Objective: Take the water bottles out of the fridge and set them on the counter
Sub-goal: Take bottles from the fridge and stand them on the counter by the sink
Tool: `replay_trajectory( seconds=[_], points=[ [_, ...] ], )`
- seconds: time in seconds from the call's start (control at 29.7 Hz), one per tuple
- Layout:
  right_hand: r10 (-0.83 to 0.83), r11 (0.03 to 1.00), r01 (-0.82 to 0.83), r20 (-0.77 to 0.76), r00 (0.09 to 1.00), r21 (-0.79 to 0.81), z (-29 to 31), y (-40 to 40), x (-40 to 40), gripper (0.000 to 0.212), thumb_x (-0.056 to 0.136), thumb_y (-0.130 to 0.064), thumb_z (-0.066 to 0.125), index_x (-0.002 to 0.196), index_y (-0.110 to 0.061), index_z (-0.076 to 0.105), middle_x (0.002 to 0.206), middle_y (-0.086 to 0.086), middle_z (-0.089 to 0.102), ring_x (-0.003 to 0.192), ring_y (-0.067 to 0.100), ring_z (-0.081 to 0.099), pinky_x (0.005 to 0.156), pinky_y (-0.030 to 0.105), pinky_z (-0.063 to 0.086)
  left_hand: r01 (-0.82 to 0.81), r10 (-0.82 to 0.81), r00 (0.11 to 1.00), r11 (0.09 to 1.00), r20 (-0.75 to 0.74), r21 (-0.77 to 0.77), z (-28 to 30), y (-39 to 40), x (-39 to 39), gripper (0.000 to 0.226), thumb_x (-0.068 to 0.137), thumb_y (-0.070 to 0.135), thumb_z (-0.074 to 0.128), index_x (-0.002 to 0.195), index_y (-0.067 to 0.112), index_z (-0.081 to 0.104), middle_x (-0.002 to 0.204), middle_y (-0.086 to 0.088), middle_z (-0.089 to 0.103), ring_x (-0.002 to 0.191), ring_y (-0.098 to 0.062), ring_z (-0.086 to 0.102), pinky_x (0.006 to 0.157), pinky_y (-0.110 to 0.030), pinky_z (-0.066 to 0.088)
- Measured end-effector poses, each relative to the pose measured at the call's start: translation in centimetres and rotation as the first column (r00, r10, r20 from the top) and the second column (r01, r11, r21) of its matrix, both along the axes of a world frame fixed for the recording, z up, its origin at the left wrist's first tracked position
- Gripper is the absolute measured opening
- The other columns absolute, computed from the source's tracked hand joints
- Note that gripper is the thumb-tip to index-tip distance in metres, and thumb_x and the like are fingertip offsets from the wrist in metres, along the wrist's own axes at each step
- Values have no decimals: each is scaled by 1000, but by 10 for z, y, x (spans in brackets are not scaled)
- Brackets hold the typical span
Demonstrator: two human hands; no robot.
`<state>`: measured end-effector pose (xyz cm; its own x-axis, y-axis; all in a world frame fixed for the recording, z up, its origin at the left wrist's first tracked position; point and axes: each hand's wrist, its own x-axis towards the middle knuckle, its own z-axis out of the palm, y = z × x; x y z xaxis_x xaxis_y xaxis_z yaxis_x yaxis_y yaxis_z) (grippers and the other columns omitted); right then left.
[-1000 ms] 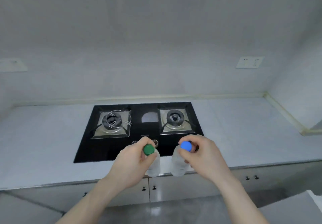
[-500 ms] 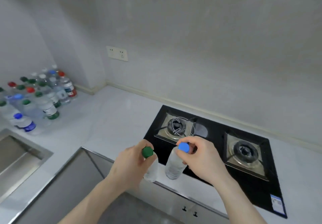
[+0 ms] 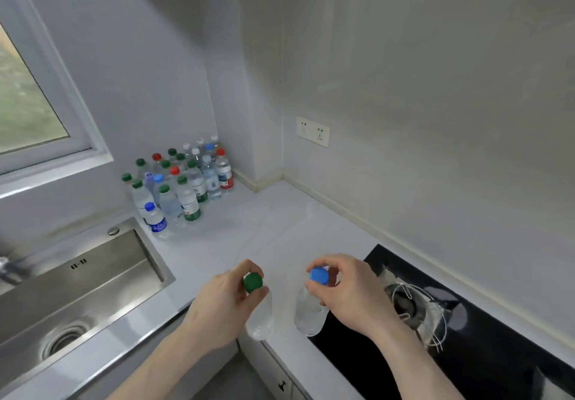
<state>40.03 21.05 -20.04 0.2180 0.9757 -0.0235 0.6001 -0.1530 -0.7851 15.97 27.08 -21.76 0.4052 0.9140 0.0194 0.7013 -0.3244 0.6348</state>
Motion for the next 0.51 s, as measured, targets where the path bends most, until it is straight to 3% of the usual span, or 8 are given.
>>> replay_trajectory(
  seconds=[0.2,0.37,0.51],
  points=[
    [110,994,-111,33,993,5,9,59,-1,18,86,-39,80,103,-37,74,88,-15,66,74,4,71,69,15,55,-102,104,994,993,-35,53,4,40,-9,14,95,51,60,97,43,49,67,7,63,64,-12,61,66,-36,55],
    [148,989,-148,6,989,-10,9,112,-8,15,85,-39,80,99,-38,74,88,-12,68,73,8,72,76,29,62,-157,159,986,986,-49,48,3,85,-21,15,95,53,59,98,43,50,70,9,64,66,-11,63,68,-38,57],
    [161,987,-160,19,987,-32,4,149,-15,16,85,-38,80,100,-39,74,90,-12,68,74,8,72,75,27,61,-131,133,987,991,-91,30,-2,125,-26,15,96,54,58,100,42,50,77,12,65,70,-10,63,69,-35,55]
  ],
)
